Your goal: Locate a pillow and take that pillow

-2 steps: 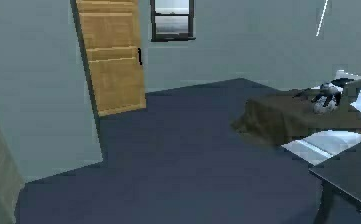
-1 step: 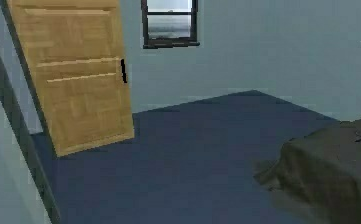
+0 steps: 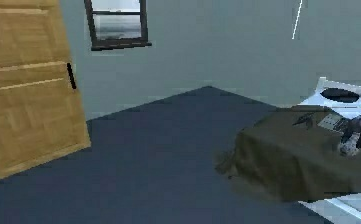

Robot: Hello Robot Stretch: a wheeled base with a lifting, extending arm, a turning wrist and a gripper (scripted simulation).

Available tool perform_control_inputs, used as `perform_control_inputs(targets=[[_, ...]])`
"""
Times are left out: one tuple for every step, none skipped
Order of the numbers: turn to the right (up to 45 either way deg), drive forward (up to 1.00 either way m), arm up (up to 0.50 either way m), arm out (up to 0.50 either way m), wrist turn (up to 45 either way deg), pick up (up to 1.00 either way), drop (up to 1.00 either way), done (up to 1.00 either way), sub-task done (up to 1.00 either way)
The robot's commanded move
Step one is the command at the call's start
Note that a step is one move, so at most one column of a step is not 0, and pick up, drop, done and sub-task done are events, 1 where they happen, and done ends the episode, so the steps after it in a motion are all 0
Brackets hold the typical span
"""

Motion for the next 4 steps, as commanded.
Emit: perform_control_inputs(targets=[[0.0,0.15,0.0,0.0,0.0,0.0,0.0,0.0,0.0],[45.0,0.0,0.0,0.0,0.0,0.0,0.0,0.0,0.0],[3.0,0.0,0.0,0.0,0.0,0.0,0.0,0.0,0.0],[0.0,0.75,0.0,0.0,0.0,0.0,0.0,0.0,0.0]])
